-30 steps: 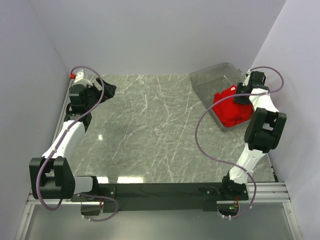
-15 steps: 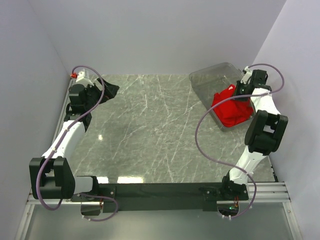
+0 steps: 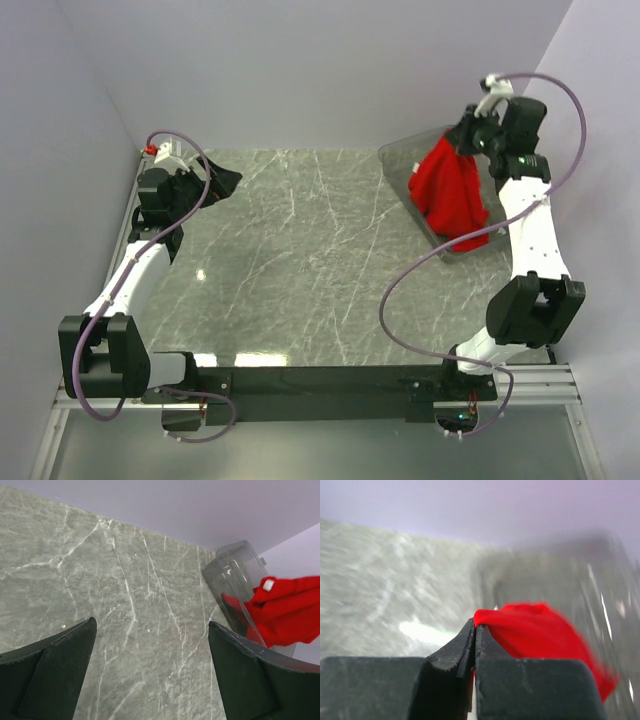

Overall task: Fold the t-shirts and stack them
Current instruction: Grab the tshirt from the pile, then move the tshirt to the center of the board

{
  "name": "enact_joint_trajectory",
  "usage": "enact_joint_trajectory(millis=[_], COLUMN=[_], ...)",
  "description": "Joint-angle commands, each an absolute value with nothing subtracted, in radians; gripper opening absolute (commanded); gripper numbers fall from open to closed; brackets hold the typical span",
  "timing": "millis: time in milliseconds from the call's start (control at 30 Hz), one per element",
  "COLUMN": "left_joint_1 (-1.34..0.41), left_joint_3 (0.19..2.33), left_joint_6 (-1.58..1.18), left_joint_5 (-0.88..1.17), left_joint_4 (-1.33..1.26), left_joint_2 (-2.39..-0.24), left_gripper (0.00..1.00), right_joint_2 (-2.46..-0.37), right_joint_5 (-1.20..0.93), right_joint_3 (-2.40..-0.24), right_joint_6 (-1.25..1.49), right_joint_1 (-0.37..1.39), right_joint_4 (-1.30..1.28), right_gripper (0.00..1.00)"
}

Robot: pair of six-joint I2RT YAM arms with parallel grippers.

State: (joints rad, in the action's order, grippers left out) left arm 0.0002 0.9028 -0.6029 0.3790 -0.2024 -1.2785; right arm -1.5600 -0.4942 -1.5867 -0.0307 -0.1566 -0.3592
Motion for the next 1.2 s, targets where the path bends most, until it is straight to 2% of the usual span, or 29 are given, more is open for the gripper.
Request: enact_joint_trajectory(millis=[0, 267, 400, 633, 800, 867, 900, 933, 967, 1033, 1167], left_joint_1=[-0.002, -0.002, -0.002, -0.002, -0.002, -0.002, -0.002, -0.002, -0.002, -0.002, -0.002], left_joint_3=[0.914, 0.887, 0.868, 0.850, 0.890, 0.891, 0.893, 0.891, 0.890, 0.882, 0.874], left_joint_6=[-0.586, -0.563, -0.542, -0.496, -0.454, -0.448, -0.445, -0.445, -0.446, -0.457, -0.479], left_joint_5=[0.390, 0.324, 0.250, 0.048, 0.003, -0.026, -0.025, -0.020, -0.008, 0.020, 0.135], left_joint_4=[-0.247, -0.224, -0.198, -0.104, -0.003, 0.037, 0.049, 0.052, 0.060, 0.066, 0.068], left_joint_2=[-1.258, -1.178, -1.115, -0.967, -0.861, -0.825, -0.819, -0.813, -0.808, -0.810, -0.851], left_gripper=[0.99, 0.99, 0.99, 0.99, 0.99, 0.99, 0.99, 0.99, 0.99, 0.99, 0.99], right_joint_2=[-1.517, -1.652, -1.698, -1.674, -1.606, -1.594, -1.600, -1.612, -1.626, -1.673, -1.672], right_joint_5=[-0.506, -0.538, -0.548, -0.560, -0.595, -0.577, -0.560, -0.528, -0.502, -0.462, -0.509], right_joint_3=[-1.789, -2.220, -2.341, -2.307, -2.077, -1.942, -1.906, -1.869, -1.861, -1.871, -1.810], right_joint_6=[-0.011, 0.086, 0.118, 0.107, 0.009, -0.041, -0.049, -0.064, -0.089, -0.119, -0.247], right_joint_1=[-0.066, 0.093, 0.193, 0.362, 0.471, 0.508, 0.514, 0.518, 0.522, 0.520, 0.488], right_joint_4=[-0.235, -0.232, -0.209, -0.146, -0.208, -0.228, -0.250, -0.271, -0.299, -0.376, -0.433], right_gripper=[0.00, 0.00, 0.00, 0.00, 0.00, 0.14, 0.29, 0.60, 0.75, 0.87, 0.89])
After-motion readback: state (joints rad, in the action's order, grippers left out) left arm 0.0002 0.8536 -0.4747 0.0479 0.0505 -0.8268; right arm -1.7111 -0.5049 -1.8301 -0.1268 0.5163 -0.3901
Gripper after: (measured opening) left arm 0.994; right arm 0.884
